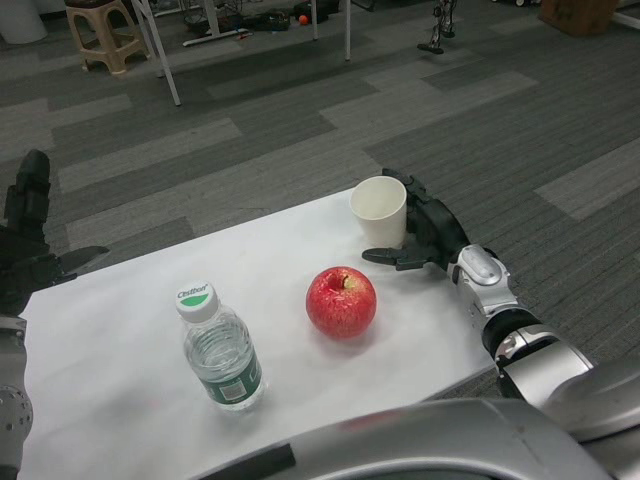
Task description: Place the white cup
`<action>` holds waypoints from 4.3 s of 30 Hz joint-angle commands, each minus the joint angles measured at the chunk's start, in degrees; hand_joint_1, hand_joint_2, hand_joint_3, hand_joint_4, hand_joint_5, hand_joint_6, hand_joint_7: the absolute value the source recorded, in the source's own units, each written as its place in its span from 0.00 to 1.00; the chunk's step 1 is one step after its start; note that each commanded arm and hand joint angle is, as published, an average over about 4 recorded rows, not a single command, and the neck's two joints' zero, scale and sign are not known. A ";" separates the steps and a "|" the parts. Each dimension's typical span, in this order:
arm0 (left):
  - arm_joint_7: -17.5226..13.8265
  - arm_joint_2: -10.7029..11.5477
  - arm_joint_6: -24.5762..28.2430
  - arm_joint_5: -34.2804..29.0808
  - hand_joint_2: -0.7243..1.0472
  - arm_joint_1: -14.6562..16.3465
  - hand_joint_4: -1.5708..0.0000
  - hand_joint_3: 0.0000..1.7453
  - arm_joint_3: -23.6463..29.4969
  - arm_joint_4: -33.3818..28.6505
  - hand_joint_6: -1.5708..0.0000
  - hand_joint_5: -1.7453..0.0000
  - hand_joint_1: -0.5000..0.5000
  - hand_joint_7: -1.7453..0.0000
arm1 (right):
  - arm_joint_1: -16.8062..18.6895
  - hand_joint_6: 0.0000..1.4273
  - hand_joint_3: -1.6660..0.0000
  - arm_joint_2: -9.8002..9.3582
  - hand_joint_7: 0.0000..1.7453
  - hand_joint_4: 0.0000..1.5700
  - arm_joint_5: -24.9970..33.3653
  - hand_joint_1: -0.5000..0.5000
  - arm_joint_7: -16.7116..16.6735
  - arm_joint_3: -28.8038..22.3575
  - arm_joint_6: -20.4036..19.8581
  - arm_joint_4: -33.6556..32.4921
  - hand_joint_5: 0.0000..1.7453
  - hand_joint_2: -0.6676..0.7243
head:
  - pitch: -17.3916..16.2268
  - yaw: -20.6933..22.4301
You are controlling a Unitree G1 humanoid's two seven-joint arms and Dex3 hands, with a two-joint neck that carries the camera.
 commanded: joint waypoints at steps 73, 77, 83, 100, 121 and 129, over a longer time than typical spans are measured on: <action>-0.82 0.41 -0.39 0.02 0.50 -0.57 1.00 0.05 2.05 0.31 1.00 0.88 0.00 1.00 | 11.00 0.00 1.00 -1.97 0.02 0.00 0.50 0.12 8.47 -16.14 -0.38 -15.07 0.00 0.84 | 1.73 -1.57; -0.87 0.41 -0.35 0.02 0.50 -0.57 1.00 0.05 2.66 0.31 1.00 0.88 0.00 1.00 | 10.96 0.02 1.00 -3.16 0.00 0.00 0.63 0.12 8.38 -17.07 -0.38 -15.68 0.00 0.86 | 1.73 -1.57; -0.82 0.66 -0.15 0.09 0.50 -0.63 1.00 0.05 4.51 0.38 1.00 0.88 0.00 1.00 | 10.50 0.00 1.00 -3.84 0.00 0.00 0.85 0.14 7.54 -18.19 -0.22 -18.85 0.00 0.86 | 2.90 -1.32; -0.82 1.29 0.05 0.72 0.50 -3.25 1.00 0.05 6.27 4.84 1.00 0.88 0.00 1.00 | -0.95 0.00 1.00 -3.90 0.00 0.00 1.20 0.12 -2.12 -18.16 -0.20 -24.74 0.00 0.74 | 4.14 -0.04; -1.99 1.18 1.37 1.32 0.55 -7.55 1.00 0.05 1.06 9.25 1.00 0.88 0.00 1.00 | -6.93 0.00 0.95 -1.44 0.00 0.00 1.20 0.12 -4.37 -10.14 -0.20 -28.98 0.00 0.64 | 2.28 13.06; -2.14 1.12 1.37 1.25 0.55 -7.77 1.00 0.05 0.90 9.25 1.00 0.88 0.00 1.00 | -6.88 0.00 0.95 -1.27 0.00 0.00 1.20 0.11 -4.37 -9.57 -0.20 -29.09 0.00 0.64 | 2.65 12.73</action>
